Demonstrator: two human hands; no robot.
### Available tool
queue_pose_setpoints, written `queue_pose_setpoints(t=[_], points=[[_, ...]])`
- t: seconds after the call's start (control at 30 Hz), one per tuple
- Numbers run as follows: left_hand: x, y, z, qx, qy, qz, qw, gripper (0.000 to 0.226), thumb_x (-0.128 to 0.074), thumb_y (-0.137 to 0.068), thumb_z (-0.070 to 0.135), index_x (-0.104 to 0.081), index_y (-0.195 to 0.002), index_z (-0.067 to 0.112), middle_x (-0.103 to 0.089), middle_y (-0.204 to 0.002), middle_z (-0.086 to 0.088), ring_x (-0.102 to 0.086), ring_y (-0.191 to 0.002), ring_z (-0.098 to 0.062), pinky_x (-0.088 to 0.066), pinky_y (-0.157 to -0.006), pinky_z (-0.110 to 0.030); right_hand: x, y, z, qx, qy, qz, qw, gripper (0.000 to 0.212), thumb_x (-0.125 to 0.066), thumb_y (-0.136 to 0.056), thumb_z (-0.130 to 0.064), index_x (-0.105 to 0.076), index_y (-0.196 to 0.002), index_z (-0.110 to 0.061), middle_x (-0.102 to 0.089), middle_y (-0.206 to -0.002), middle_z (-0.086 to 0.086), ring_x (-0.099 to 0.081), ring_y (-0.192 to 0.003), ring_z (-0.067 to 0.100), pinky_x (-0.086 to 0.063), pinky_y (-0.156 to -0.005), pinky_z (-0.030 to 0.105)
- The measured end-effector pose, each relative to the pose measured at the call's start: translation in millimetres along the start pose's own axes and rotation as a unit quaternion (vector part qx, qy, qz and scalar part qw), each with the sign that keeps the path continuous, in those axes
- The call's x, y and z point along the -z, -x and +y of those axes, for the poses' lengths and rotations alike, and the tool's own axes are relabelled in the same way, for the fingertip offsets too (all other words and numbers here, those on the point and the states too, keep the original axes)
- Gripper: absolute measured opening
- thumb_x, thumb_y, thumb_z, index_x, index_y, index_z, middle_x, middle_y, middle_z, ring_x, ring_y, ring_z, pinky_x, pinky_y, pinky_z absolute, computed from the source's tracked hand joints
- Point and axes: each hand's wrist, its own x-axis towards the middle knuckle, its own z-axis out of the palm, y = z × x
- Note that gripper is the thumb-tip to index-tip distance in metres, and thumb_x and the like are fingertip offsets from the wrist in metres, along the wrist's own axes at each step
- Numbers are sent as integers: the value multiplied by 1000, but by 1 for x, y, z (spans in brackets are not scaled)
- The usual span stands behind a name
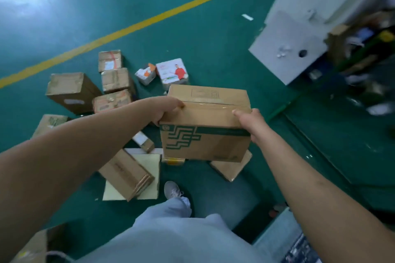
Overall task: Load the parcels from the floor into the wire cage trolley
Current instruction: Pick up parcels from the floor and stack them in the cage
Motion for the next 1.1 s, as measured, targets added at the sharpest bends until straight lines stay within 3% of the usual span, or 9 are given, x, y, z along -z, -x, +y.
queue_pose_setpoints(t=[0.2, 0.43, 0.6, 0.8, 0.9, 1.0, 1.1], points=[[-119, 39, 9, -17, -141, -65, 988, 54, -71, -91, 46, -51, -123, 7, -69, -113, -19, -69, -100, -36, -57, -93, -53, 91, 58, 114, -54, -63, 75, 994, 97, -65, -72, -62, -31, -152, -21, -43, -151, 10, -50, -130, 33, -46, -108, 50], [-292, 98, -19, -30, -286, -152, 945, 54, -72, -90, 46, -53, -123, 8, -67, -117, -20, -65, -108, -40, -51, -99, -61, 188, 155, 283, -138, -147, 140, 969, 97, -70, -73, -61, -30, -152, -20, -44, -148, 10, -52, -127, 32, -49, -106, 50], [-420, 156, -46, -67, -381, -203, 900, 54, -71, -92, 46, -51, -125, 9, -66, -117, -19, -64, -104, -39, -53, -94, -59, 249, 235, 395, -191, -200, 214, 937, 92, -71, -80, -56, -30, -153, -17, -45, -148, 9, -51, -129, 31, -47, -104, 42], [-562, 242, -90, -100, -471, -261, 837, 50, -68, -95, 45, -50, -120, 6, -63, -116, -19, -63, -98, -36, -54, -67, -50, 306, 342, 508, -248, -272, 303, 879, 104, -67, -64, -58, -27, -151, -17, -44, -147, 14, -51, -128, 33, -51, -103, 48], [-610, 271, -106, -116, -476, -295, 820, 48, -66, -96, 44, -53, -121, 5, -66, -114, -19, -66, -101, -34, -58, -82, -51, 325, 378, 548, -252, -308, 339, 852, 106, -68, -67, -56, -24, -154, -15, -41, -150, 13, -48, -131, 34, -50, -104, 47], [-661, 306, -124, -155, -498, -314, 793, 47, -65, -96, 43, -53, -125, 8, -66, -116, -18, -66, -100, -30, -55, -90, -52, 342, 418, 590, -264, -346, 380, 816, 107, -71, -60, -52, -28, -151, -17, -49, -143, 10, -56, -121, 34, -55, -96, 49], [-704, 337, -141, -176, -518, -338, 766, 41, -63, -96, 45, -53, -115, 11, -61, -113, -15, -62, -100, -29, -49, -104, -54, 353, 453, 617, -265, -367, 428, 782, 82, -73, -79, -45, -34, -143, -11, -59, -128, 10, -63, -110, 32, -57, -95, 50]])
